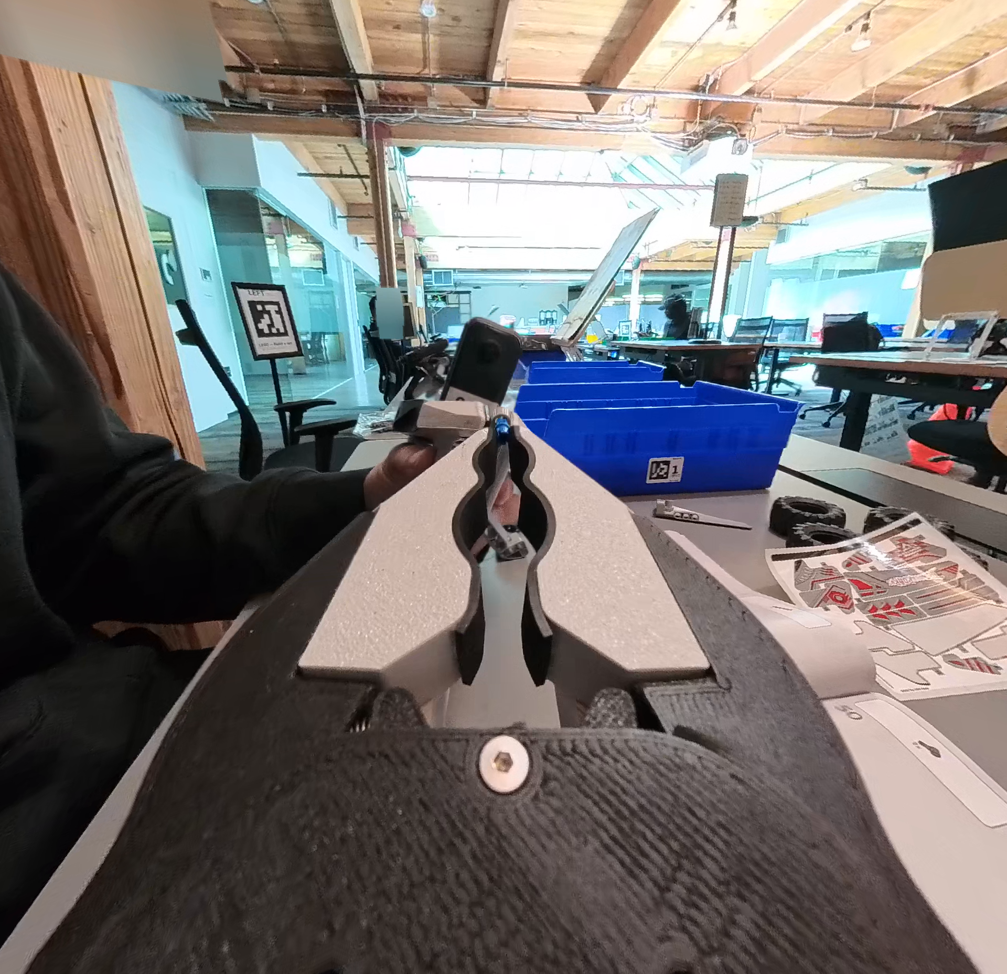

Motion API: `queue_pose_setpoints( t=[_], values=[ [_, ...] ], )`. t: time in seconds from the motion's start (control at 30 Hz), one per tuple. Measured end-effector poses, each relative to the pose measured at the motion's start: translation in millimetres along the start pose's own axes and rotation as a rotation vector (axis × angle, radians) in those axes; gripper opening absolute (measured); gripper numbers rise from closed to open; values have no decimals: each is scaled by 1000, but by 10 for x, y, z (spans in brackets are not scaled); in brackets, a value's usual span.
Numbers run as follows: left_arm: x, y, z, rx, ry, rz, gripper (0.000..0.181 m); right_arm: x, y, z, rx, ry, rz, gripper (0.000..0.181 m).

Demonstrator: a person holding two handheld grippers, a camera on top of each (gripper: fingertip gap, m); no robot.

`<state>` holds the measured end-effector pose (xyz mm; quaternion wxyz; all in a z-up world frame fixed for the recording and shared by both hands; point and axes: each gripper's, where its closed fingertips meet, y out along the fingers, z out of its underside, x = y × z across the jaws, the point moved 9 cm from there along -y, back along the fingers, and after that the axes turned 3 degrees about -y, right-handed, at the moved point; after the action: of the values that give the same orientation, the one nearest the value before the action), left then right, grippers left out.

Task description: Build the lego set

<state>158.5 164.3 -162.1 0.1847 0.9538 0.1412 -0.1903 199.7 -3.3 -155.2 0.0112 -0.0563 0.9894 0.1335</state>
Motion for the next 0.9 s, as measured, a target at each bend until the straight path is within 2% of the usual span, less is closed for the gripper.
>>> queue_pose_setpoints(
  t=[0.17,0.27,0.43,0.9],
  values=[
    [38,12,28,-9,-80,1,6,7,-18,-17,21,-102,46,3],
    [42,62,100,73,-61,-28,6,10,2,-10,39,-117,47,3],
    [75,23,70,43,-64,-76,6,-51,-77,-38,44,-143,87,3],
    [56,6,40,-5,-82,-48,6,-17,-36,-8,72,-159,69,3]
  ],
)
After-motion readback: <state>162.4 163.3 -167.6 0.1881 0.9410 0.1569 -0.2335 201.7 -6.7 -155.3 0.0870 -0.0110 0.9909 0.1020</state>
